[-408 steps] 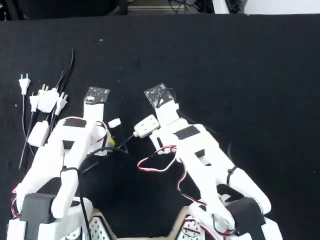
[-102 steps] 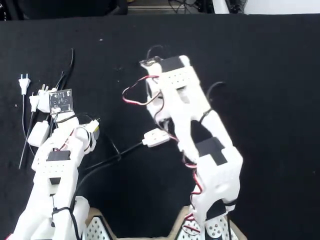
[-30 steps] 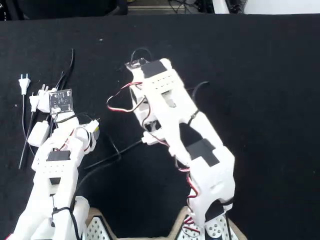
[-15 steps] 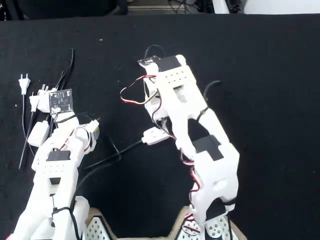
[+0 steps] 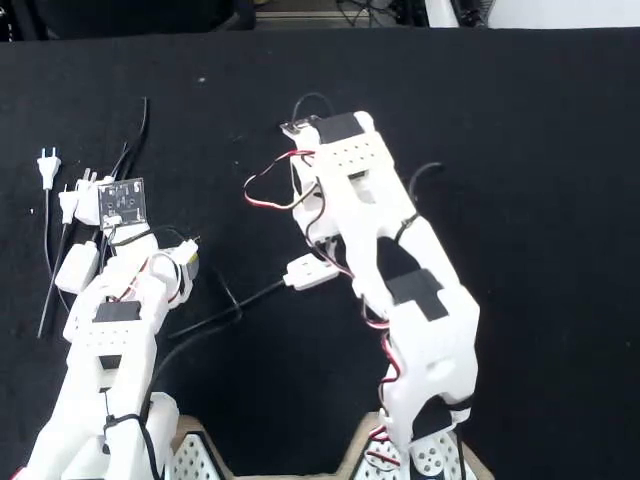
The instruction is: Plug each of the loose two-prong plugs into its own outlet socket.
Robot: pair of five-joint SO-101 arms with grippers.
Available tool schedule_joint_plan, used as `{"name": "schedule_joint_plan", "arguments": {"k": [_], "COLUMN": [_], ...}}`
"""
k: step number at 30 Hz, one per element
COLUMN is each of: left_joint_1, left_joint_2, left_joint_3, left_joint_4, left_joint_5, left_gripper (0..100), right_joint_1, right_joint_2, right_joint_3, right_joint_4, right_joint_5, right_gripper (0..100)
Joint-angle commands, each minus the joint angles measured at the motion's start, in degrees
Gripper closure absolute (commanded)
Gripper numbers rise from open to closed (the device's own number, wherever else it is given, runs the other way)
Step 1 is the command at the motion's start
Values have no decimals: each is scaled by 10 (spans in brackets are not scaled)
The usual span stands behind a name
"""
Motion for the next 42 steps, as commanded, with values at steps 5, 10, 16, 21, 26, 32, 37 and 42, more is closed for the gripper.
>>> {"name": "schedule_joint_plan", "arguments": {"k": [5,10,16,21,26,32,37,42], "left_joint_1": [2,2,2,2,2,2,2,2], "left_joint_2": [-15,-15,-15,-15,-15,-15,-15,-15], "left_joint_3": [-3,-3,-3,-3,-3,-3,-3,-3], "left_joint_4": [-7,-7,-7,-6,-6,-6,-7,-7], "left_joint_5": [-6,-6,-6,-6,-6,-6,-6,-6], "left_gripper": [784,784,784,784,784,784,784,784], "right_joint_1": [26,39,37,37,36,13,9,9], "right_joint_2": [-38,-37,-37,-36,-29,19,24,25], "right_joint_3": [4,1,4,5,5,-1,-5,-4], "right_joint_4": [14,13,11,-1,-2,-3,-3,-3], "right_joint_5": [4,4,4,4,3,0,-1,-1], "right_gripper": [988,988,988,988,988,988,988,988]}}
